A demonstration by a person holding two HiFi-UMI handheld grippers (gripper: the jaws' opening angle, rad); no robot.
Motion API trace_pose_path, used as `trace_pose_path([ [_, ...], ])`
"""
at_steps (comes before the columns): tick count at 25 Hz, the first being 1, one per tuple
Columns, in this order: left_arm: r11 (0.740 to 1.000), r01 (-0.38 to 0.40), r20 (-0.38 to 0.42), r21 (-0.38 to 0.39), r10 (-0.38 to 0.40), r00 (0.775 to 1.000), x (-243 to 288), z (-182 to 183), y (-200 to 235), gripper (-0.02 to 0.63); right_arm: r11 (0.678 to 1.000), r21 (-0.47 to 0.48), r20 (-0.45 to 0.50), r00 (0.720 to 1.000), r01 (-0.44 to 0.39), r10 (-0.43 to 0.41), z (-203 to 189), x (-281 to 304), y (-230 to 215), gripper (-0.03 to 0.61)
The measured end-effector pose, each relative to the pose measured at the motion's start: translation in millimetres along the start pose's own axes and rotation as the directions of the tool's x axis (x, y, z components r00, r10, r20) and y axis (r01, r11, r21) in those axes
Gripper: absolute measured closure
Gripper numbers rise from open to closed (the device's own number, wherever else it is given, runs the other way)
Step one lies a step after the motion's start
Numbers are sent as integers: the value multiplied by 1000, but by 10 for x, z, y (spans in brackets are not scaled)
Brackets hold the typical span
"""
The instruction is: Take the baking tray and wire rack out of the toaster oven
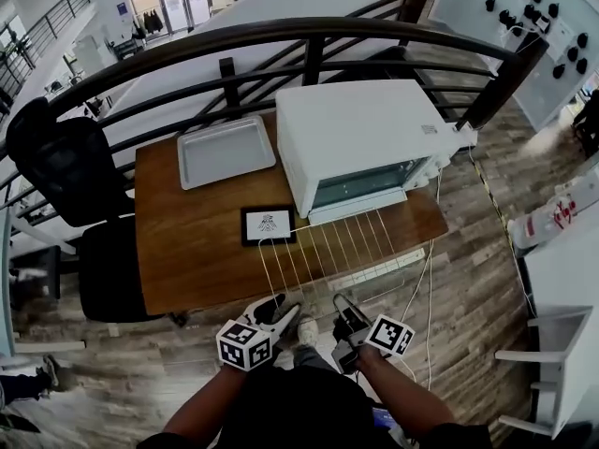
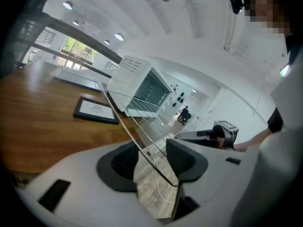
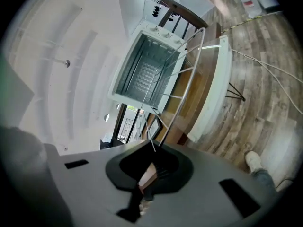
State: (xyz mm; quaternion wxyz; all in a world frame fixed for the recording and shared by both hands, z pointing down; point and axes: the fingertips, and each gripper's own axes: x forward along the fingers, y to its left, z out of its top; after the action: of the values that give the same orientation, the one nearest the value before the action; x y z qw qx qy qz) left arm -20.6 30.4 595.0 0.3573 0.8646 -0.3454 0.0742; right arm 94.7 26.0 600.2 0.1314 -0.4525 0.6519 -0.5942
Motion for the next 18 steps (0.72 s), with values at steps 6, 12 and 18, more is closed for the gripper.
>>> trace_pose_path([
  [6,1000,-18,-7,-26,18,1000,-653,-15,520,425,1000,-2,-21,1000,14,-14,-657,409,314,580],
  [12,999,-45,5,-15,45,999,-1294,79,1049,425,1000,-4,-49,999,-8,8,-1253,888,657,580],
  [18,992,-124,41,-19,124,991,-2010,221,1676,423,998,-28,-129,990,-58,54,-1869,1515,1102,580],
])
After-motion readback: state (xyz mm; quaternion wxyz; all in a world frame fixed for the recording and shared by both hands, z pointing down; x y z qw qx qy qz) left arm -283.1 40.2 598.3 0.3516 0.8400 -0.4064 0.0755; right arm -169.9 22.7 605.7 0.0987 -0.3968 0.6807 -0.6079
